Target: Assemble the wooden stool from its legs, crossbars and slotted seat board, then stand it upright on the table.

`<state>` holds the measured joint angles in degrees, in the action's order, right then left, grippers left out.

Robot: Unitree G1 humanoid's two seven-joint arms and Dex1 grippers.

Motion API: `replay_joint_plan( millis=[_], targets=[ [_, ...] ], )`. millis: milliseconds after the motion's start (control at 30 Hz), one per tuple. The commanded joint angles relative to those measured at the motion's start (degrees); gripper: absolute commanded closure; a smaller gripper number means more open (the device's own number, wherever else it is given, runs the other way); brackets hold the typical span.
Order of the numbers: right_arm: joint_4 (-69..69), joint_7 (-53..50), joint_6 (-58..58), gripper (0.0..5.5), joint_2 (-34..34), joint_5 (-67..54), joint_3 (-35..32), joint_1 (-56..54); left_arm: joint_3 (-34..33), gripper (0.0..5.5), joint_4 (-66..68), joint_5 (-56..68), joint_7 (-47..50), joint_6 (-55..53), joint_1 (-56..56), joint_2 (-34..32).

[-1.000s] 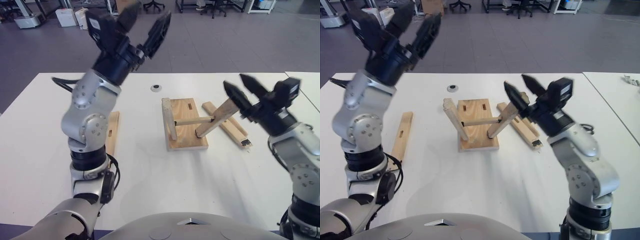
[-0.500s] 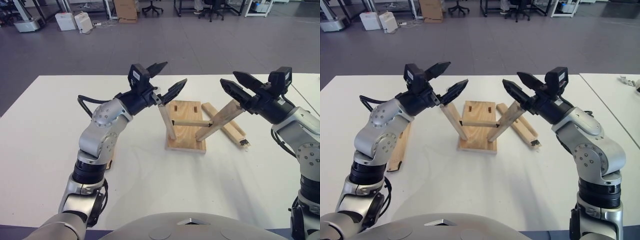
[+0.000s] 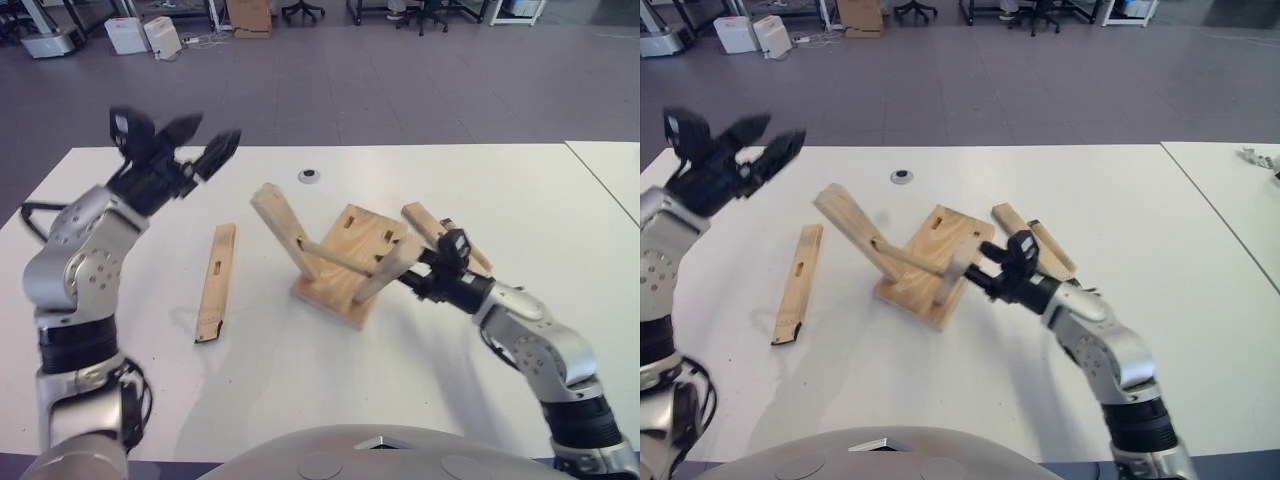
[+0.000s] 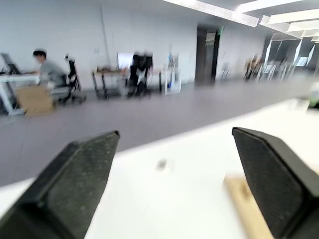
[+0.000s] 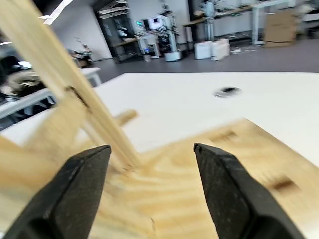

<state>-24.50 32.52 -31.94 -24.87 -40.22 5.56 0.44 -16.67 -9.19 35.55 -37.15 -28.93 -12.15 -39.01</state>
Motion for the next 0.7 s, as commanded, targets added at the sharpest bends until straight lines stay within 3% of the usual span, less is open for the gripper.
replay_joint_plan(
  millis=[33,167,267,367,467,567,700],
  targets=[
    [-2.69,6.82,-3.22,2.38,-4.16,0.7,4.41,-2.41,1.8,1.34,1.69,-8.05,-6.51,5.38,8.04,-6.63],
    [1.9,5.36,-0.26,2.38,-4.65,4.72,0.79,-6.15,5.98,1.34,-0.9,-13.76,-11.36,7.99,14.37,-10.22],
    [26.33,-2.07,5.71,2.38,-7.44,18.21,-1.12,-16.3,13.42,1.34,-6.75,-17.57,-15.01,7.07,15.67,-12.18],
    [47.29,-0.68,16.42,2.38,-8.39,29.91,4.76,-24.04,22.49,1.34,-10.38,-22.17,-18.02,6.33,14.01,-12.79],
    [63.16,7.3,28.35,2.38,-6.63,39.89,13.52,-30.18,31.69,1.34,-12.25,-26.71,-20.02,4.03,9.94,-10.97],
    [66.68,15.31,36.67,2.38,-5.34,40.65,14.57,-31.44,37.44,1.34,-8.2,-33.24,-19.55,5.03,7.39,-10.04],
    [62.31,21.41,44.43,2.38,-9.0,42.39,14.97,-28.34,40.04,1.34,3.24,-38.55,-13.34,9.65,3.45,-3.28]
  ],
)
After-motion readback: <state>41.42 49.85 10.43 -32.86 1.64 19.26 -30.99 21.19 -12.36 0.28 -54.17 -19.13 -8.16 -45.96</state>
